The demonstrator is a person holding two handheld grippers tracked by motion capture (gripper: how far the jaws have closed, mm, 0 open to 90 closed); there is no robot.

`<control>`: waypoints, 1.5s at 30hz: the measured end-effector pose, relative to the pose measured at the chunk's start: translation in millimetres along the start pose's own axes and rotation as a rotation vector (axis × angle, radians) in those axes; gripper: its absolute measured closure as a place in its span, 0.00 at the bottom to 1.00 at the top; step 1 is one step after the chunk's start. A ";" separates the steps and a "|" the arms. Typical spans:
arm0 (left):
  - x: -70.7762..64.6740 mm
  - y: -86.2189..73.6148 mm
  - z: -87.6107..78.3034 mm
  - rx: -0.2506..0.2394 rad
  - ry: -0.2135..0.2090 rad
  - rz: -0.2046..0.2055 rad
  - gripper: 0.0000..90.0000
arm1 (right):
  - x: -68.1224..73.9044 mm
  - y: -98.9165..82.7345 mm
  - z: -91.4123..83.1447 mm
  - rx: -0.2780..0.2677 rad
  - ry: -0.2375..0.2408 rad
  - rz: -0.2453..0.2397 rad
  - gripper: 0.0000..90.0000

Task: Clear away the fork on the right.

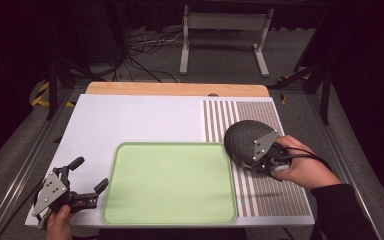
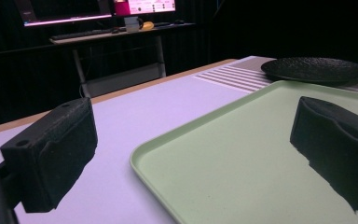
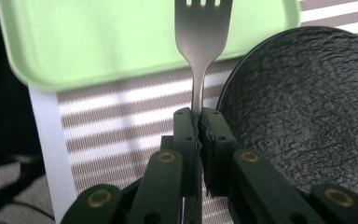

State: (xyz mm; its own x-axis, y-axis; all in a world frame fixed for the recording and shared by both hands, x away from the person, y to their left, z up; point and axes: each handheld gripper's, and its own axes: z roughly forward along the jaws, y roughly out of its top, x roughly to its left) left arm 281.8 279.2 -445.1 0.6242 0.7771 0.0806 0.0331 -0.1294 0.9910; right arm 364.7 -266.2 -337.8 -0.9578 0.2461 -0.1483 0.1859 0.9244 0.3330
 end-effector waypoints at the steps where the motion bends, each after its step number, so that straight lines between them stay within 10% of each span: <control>1: 0.1 0.0 0.0 0.000 0.000 0.000 0.01 | 0.6 1.5 -0.6 -0.001 0.006 0.025 0.95; 34: -0.6 0.5 -0.2 -0.005 -0.002 0.001 0.01 | 11.3 46.0 19.3 -0.079 -0.021 0.680 0.95; 39: -0.7 0.6 -0.1 -0.004 -0.002 0.003 0.01 | 11.9 51.0 19.0 -0.087 0.030 0.844 0.95; 45: -0.7 0.7 -0.2 -0.005 -0.002 0.003 0.01 | 13.2 56.4 24.6 -0.081 0.008 0.877 0.95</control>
State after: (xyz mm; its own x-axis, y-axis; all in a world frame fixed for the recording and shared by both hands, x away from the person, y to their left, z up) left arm 281.2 278.7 -444.4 0.6260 0.7754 0.0832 0.0276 -0.1287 0.9913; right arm 367.9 -203.6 -343.9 -0.4793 0.8549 0.1986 0.8391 0.3800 0.3892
